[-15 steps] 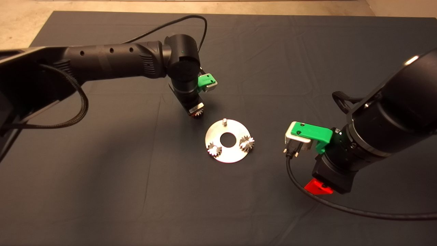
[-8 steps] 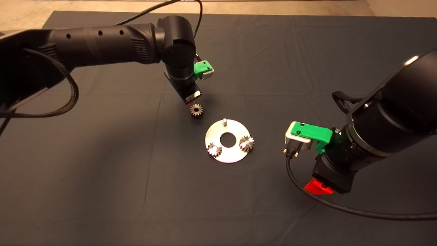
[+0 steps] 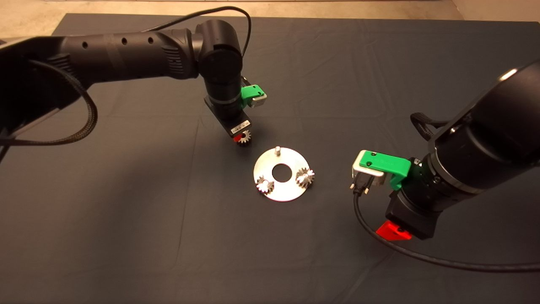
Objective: Install three planetary gears onto the carrier pins
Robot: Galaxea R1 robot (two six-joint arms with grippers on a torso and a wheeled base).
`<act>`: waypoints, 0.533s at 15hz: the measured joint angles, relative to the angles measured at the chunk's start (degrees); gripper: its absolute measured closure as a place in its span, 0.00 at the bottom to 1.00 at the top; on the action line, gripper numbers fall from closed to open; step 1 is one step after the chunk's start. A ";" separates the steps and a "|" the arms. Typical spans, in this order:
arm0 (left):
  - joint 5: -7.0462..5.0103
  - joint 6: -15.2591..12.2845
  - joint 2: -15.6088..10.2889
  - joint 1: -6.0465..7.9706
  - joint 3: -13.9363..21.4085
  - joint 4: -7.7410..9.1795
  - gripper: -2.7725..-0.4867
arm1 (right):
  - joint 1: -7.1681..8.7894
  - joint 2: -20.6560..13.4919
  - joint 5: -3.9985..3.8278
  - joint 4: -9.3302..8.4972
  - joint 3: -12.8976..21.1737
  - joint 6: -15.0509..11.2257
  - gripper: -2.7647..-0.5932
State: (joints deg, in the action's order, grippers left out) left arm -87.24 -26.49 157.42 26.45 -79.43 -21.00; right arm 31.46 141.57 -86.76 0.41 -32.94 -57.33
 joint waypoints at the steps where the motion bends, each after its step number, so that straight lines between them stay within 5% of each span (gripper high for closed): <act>1: 0.00 -0.02 0.00 -0.02 0.00 0.06 0.57 | -0.01 0.00 0.02 -0.01 0.00 0.00 0.26; 4: 0.28 -0.05 0.00 -0.07 0.00 0.23 0.57 | -0.01 0.00 0.00 0.00 0.00 0.00 0.26; 8: 2.92 -0.26 0.02 -0.09 -0.11 0.23 0.57 | -0.01 0.00 0.00 0.00 0.00 0.00 0.26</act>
State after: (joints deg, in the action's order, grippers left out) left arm -84.32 -26.75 157.44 26.37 -79.54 -20.77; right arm 31.45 141.57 -86.76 0.41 -32.94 -57.33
